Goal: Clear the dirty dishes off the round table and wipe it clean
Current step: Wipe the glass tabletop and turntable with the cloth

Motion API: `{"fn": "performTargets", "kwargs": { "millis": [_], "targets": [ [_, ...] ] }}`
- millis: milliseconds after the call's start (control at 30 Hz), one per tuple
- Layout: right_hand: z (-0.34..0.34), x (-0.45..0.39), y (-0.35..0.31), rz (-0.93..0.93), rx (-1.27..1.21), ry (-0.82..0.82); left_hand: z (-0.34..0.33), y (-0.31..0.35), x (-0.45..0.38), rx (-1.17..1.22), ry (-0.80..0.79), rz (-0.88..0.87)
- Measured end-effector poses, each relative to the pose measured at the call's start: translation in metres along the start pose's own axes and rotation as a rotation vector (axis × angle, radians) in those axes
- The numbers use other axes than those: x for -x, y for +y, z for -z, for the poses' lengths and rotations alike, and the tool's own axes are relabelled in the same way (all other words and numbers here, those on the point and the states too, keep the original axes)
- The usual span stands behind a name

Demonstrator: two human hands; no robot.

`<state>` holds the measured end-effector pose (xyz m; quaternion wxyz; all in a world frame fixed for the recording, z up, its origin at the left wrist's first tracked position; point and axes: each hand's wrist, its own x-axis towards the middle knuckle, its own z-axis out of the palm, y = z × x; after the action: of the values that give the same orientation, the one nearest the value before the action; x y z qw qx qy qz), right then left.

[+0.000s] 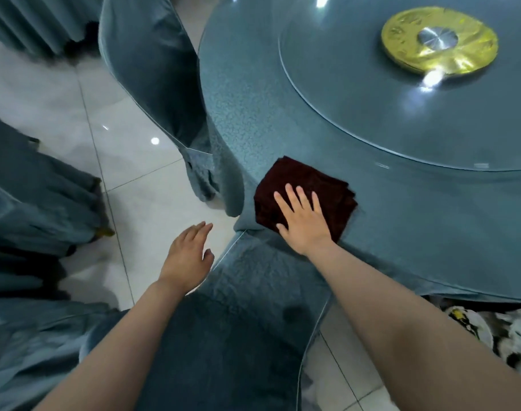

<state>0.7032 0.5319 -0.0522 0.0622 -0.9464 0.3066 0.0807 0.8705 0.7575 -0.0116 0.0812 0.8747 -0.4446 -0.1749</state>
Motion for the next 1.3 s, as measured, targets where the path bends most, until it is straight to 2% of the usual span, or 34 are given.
{"fn": "performTargets", "kwargs": {
  "millis": [67, 233, 567, 667, 833, 967, 1167, 1300],
  "targets": [
    [-0.002, 0.014, 0.009, 0.003, -0.004, 0.019, 0.005, -0.015, 0.006, -0.043, -0.017, -0.003],
    [-0.01, 0.036, -0.004, -0.16, -0.026, 0.029, 0.03, -0.06, 0.003, -0.104, -0.024, -0.085],
    [0.02, 0.012, -0.049, -0.43, -0.103, -0.225, 0.107, -0.189, -0.017, -0.147, -0.048, -0.288],
    [0.034, 0.003, -0.056, -0.503, -0.121, -0.317, 0.122, -0.212, -0.027, -0.151, -0.047, -0.342],
    [0.046, -0.012, -0.073, -0.612, -0.157, -0.349, 0.137, -0.233, -0.055, -0.152, -0.065, -0.373],
    [0.038, -0.02, -0.086, -0.691, -0.172, -0.27, 0.14, -0.238, -0.092, -0.154, -0.098, -0.437],
    [0.011, -0.04, -0.108, -0.87, -0.274, 0.029, 0.146, -0.234, -0.174, -0.203, -0.13, -0.573],
    [0.013, -0.085, -0.126, -0.946, -0.257, 0.088, 0.15, -0.22, -0.232, -0.211, -0.158, -0.631]
  ]
}}
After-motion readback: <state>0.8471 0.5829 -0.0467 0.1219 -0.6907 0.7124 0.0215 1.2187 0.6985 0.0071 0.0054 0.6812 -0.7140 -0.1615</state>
